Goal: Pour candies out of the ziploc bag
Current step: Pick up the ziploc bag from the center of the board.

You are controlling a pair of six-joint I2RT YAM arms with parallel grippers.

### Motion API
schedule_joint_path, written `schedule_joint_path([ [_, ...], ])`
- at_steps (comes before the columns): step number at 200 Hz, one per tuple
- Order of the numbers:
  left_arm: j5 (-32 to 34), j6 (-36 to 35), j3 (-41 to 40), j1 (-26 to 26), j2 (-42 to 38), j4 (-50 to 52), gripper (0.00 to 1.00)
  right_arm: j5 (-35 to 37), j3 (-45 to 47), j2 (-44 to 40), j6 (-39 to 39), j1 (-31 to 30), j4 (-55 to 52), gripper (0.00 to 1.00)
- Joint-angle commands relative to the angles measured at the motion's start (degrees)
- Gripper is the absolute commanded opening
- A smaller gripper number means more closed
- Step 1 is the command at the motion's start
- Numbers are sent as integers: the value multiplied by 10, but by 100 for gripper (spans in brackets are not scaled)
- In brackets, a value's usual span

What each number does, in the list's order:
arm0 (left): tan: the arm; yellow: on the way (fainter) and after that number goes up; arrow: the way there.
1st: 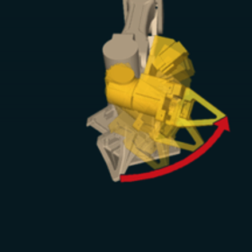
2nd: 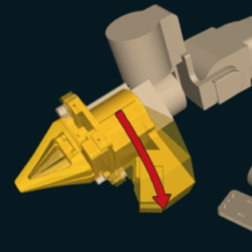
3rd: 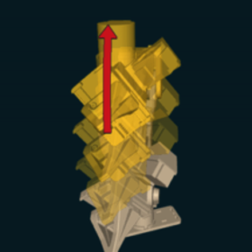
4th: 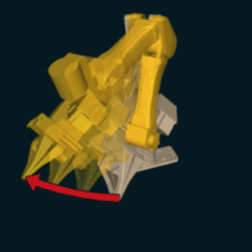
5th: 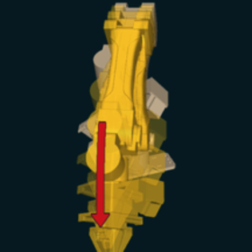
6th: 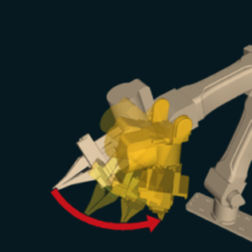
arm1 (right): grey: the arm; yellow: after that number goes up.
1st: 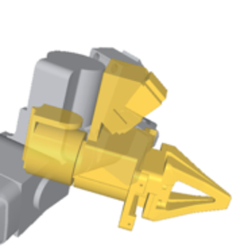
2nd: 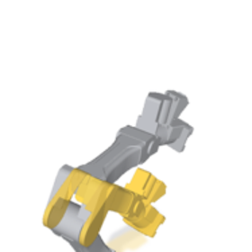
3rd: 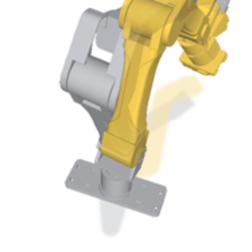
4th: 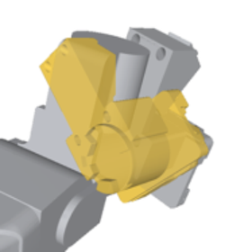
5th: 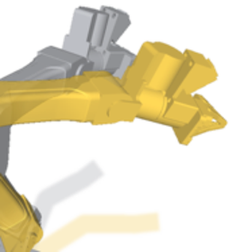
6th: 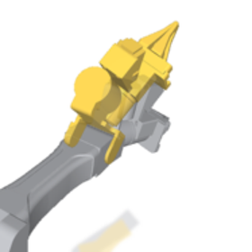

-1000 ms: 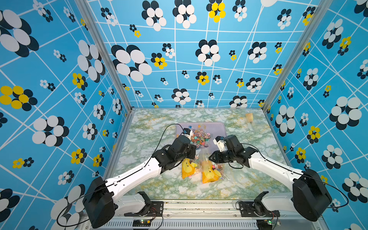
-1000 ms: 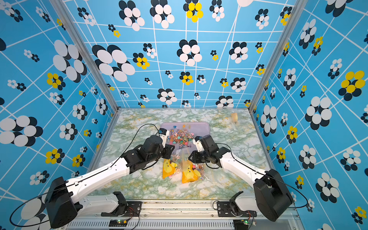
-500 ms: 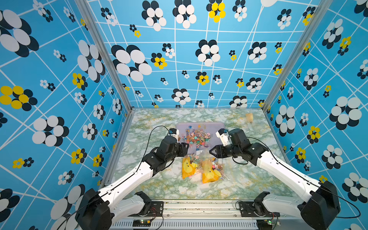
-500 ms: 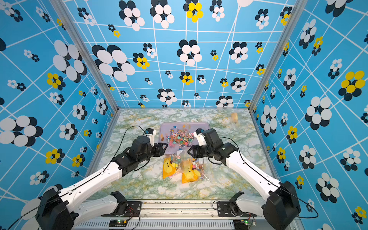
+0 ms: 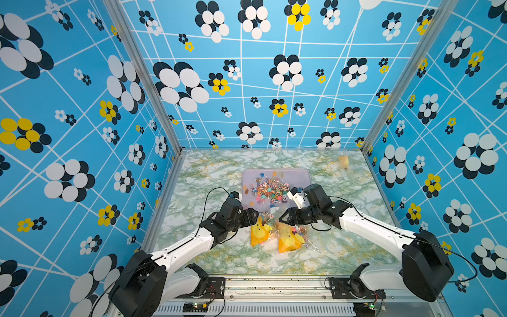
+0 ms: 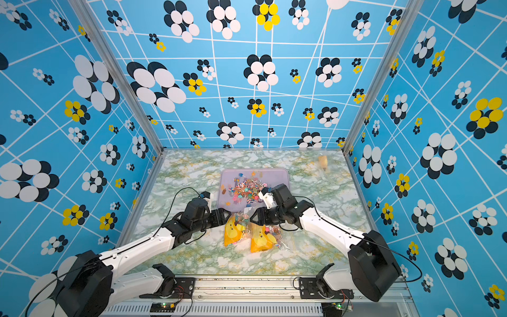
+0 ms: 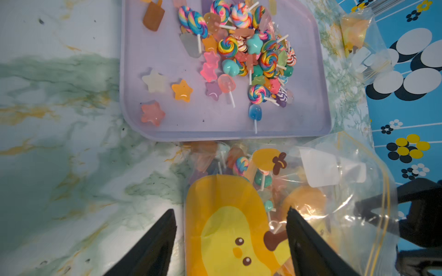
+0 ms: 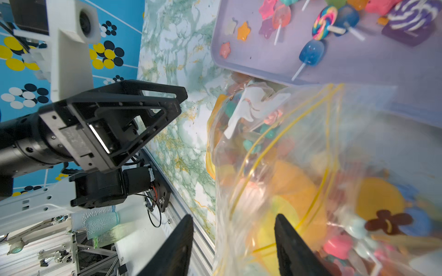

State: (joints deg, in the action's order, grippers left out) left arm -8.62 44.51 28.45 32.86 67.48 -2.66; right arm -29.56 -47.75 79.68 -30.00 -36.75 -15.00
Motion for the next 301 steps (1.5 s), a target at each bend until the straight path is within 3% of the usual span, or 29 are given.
schedule_joint_path([
  [1, -29, 30, -19, -5, 15, -41, 76, -30, 1, 22, -35, -18, 68, 54],
  [19, -36, 39, -30, -5, 19, -53, 76, -30, 0, 22, -44, -20, 85, 20],
  [37, -41, 43, -38, -4, 22, -62, 77, -25, 2, 7, -35, -20, 91, 0],
  [98, -71, 50, -45, 1, 54, -90, 78, -27, -9, -22, 1, -19, 50, 0],
  [165, -98, 55, -50, 18, 117, -123, 76, -48, 9, -5, -10, -19, 89, 0],
  [192, -96, 66, -58, 24, 132, -143, 72, -26, 5, -1, -8, -19, 79, 23],
  [204, -91, 69, -61, 26, 133, -144, 67, -15, 5, 0, -6, -19, 76, 29],
  [230, -87, 72, -62, 28, 139, -148, 50, -9, 4, 10, -13, -19, 84, 33],
  [239, -87, 73, -63, 29, 140, -148, 45, -11, 2, 14, -18, -19, 88, 30],
  [266, -85, 77, -64, 29, 139, -148, 28, -15, 0, 15, -22, -19, 93, 0],
  [301, -84, 83, -65, 28, 131, -158, 6, -11, -1, 0, -17, -20, 80, 0],
])
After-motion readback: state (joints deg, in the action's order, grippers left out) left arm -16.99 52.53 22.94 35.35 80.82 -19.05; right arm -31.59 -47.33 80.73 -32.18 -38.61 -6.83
